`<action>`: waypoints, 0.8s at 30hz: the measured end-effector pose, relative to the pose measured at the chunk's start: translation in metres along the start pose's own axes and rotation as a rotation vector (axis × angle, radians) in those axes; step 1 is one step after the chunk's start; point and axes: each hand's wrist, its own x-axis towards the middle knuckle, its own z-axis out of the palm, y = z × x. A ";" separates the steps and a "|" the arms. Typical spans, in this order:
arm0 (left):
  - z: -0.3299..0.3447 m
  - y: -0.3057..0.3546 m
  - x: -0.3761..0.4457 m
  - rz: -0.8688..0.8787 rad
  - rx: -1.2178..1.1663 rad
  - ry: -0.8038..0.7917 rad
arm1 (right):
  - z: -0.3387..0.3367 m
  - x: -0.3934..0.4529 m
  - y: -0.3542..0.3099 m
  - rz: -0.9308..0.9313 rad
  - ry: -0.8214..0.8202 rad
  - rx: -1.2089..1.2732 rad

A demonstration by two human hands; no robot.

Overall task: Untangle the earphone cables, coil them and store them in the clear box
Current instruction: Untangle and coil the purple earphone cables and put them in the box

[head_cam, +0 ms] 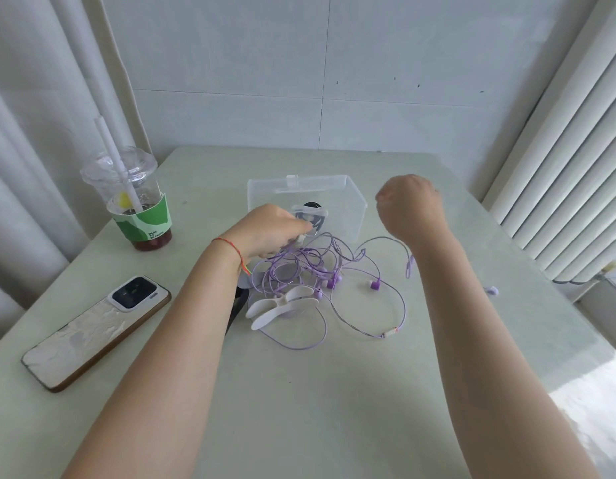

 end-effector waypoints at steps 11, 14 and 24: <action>0.010 0.007 -0.001 0.055 -0.263 0.050 | -0.003 -0.027 -0.040 -0.102 -0.728 0.715; 0.011 0.009 -0.003 0.021 -0.246 -0.026 | -0.008 -0.024 -0.034 -0.170 -0.646 0.589; 0.002 0.013 -0.009 0.113 -1.147 -0.392 | -0.007 -0.017 -0.031 -0.151 -0.417 0.767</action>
